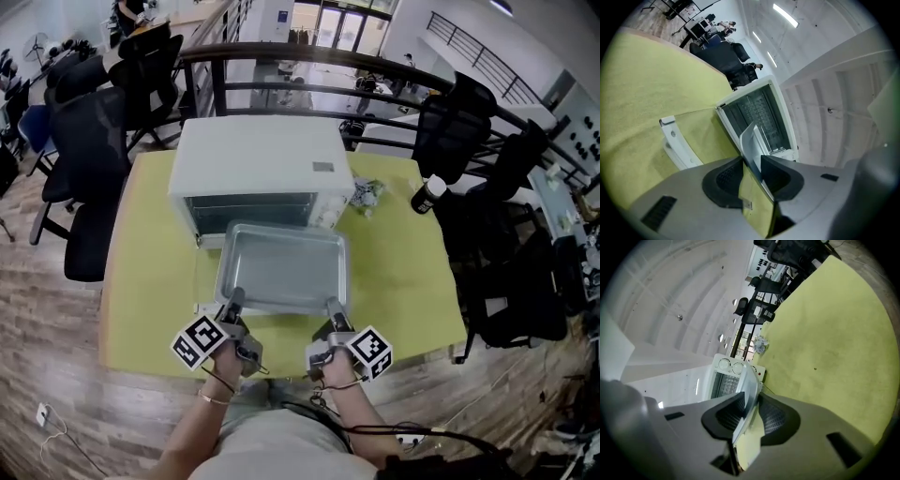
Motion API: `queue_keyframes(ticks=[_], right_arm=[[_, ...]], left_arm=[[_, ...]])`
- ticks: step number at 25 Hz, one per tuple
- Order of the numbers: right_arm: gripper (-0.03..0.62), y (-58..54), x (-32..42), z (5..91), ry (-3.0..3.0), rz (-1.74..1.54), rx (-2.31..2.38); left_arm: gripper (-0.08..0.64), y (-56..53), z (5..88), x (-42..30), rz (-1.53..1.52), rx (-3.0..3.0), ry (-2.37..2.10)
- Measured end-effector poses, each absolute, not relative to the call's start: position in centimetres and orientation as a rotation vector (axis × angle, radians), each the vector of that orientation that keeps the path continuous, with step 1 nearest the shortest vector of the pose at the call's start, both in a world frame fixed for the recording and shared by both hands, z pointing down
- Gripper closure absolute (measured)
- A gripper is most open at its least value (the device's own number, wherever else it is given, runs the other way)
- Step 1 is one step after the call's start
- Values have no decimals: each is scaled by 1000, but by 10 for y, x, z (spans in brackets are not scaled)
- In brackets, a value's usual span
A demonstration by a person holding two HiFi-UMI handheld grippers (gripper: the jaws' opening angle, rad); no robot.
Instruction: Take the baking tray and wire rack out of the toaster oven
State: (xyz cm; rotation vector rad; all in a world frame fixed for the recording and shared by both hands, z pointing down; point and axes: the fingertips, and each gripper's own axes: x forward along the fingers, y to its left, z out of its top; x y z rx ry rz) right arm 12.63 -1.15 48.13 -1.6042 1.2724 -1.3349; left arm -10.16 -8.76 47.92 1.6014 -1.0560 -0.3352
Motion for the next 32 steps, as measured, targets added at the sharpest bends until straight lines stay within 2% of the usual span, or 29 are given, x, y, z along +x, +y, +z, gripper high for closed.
queue_keyframes(ticks=[32], right_arm=[[505, 146, 253, 499, 811, -1072, -1804]], left_arm=[[449, -18, 506, 76, 10, 1705, -663]])
